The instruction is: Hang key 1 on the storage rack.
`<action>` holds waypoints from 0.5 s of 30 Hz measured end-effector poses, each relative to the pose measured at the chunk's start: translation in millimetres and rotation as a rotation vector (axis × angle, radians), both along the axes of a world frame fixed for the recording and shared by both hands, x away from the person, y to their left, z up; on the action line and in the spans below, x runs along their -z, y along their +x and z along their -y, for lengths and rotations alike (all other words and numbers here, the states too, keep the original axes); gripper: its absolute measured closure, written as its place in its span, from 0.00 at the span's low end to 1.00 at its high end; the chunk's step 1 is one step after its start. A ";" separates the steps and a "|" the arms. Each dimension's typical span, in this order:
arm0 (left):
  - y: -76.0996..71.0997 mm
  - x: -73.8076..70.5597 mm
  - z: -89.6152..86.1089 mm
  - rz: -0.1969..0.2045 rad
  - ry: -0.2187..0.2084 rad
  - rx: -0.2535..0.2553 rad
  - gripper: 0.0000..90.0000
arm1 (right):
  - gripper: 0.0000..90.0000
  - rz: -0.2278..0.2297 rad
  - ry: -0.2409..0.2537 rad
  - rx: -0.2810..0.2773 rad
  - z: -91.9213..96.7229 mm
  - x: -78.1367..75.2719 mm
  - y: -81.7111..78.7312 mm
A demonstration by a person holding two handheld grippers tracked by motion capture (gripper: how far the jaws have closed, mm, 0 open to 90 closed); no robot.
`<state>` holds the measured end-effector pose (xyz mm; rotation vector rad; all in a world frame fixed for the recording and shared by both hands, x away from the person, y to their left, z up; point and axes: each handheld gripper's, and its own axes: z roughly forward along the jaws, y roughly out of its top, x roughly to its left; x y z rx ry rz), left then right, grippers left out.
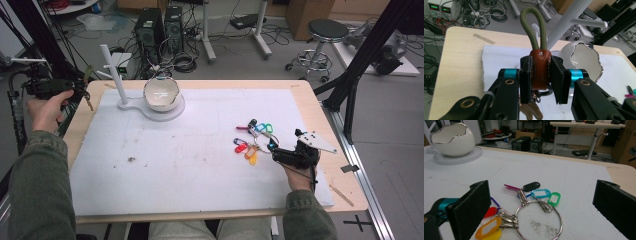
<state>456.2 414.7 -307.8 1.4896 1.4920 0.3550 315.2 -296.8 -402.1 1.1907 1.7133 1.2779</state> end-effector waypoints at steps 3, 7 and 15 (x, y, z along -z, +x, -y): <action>3.0 2.7 4.7 0.011 -0.009 0.023 0.79 | 0.01 0.003 0.003 0.005 1.1 -0.5 -1.4; 7.3 6.6 10.1 0.000 -0.006 0.034 0.79 | 0.01 0.004 0.005 0.008 2.1 -0.6 -1.9; 12.0 12.4 12.9 -0.035 0.036 0.024 0.79 | 0.01 0.000 -0.003 0.006 1.6 -0.1 -1.8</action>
